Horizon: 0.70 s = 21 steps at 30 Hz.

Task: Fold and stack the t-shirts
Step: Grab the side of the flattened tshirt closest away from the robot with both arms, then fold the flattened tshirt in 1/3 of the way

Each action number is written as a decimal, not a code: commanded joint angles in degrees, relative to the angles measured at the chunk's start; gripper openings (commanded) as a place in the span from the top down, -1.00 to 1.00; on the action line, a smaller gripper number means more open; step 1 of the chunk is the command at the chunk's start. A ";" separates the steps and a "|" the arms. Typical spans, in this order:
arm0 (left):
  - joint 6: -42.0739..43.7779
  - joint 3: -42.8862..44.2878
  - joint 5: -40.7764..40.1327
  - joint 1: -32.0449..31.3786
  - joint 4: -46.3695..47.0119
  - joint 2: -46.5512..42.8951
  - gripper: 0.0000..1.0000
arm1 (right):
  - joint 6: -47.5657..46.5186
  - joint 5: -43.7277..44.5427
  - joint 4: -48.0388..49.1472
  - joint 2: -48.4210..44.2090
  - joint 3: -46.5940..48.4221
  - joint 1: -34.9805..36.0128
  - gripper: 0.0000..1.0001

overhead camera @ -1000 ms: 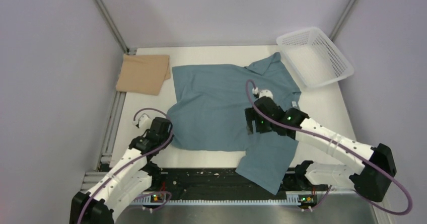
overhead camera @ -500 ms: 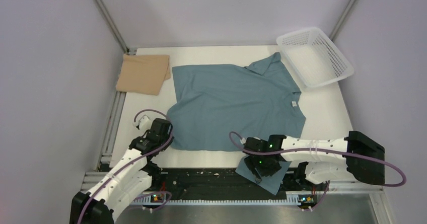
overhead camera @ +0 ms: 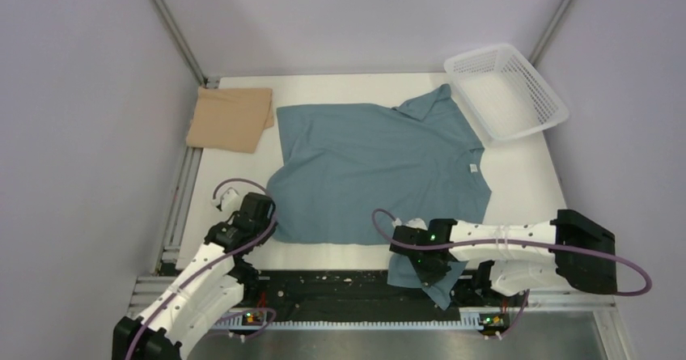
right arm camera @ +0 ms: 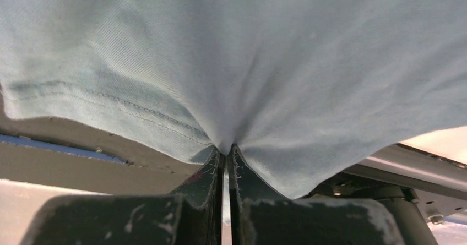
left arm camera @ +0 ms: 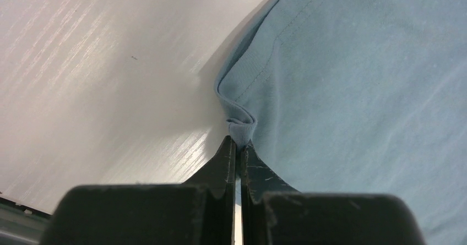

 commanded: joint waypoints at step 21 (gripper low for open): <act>4.51 11.74 -6.15 -0.03 10.69 5.68 1.00 | -14.56 38.08 11.43 -11.06 21.57 -26.18 1.00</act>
